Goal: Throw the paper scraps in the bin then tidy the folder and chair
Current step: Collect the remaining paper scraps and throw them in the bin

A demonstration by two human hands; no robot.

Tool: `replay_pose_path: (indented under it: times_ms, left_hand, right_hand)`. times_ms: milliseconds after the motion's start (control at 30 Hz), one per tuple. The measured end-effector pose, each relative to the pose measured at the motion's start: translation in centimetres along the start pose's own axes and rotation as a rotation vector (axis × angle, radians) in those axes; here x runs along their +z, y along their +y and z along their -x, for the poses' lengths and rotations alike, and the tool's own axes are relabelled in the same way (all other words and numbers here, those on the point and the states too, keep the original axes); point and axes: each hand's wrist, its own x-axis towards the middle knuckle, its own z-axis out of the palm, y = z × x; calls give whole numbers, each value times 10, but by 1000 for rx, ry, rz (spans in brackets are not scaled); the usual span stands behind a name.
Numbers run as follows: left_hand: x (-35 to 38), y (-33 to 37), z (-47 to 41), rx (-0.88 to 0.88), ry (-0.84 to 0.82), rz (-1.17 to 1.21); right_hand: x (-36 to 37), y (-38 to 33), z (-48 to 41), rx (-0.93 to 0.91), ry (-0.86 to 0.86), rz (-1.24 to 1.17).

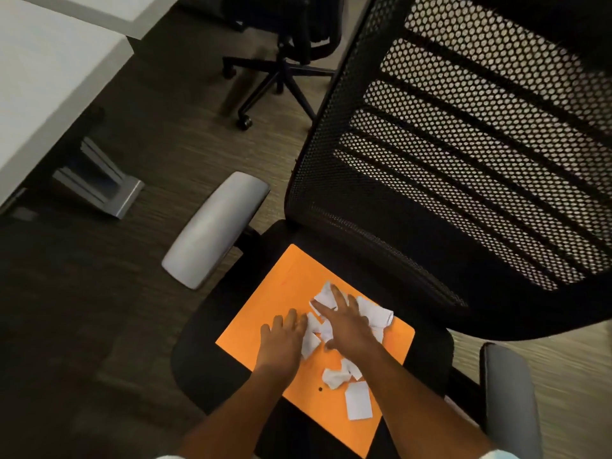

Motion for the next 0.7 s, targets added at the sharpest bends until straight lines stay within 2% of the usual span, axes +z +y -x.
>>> replay_pose_path:
  times_ms: [133,333,533,700]
  left_hand:
    - [-4,1,0,-19,15,106]
    - [-3,-12,5,-71,-10,268]
    - [-11,-22,12,-108,72,380]
    - [-25,-28,21,-208,154,520]
  right_hand:
    - [5,-7,3,19,82,-128]
    - [16,-15,7,-43,233,-192]
    - [9,-23,11,-88,355,-241]
    - [-7,-21,18,-125,408,-273]
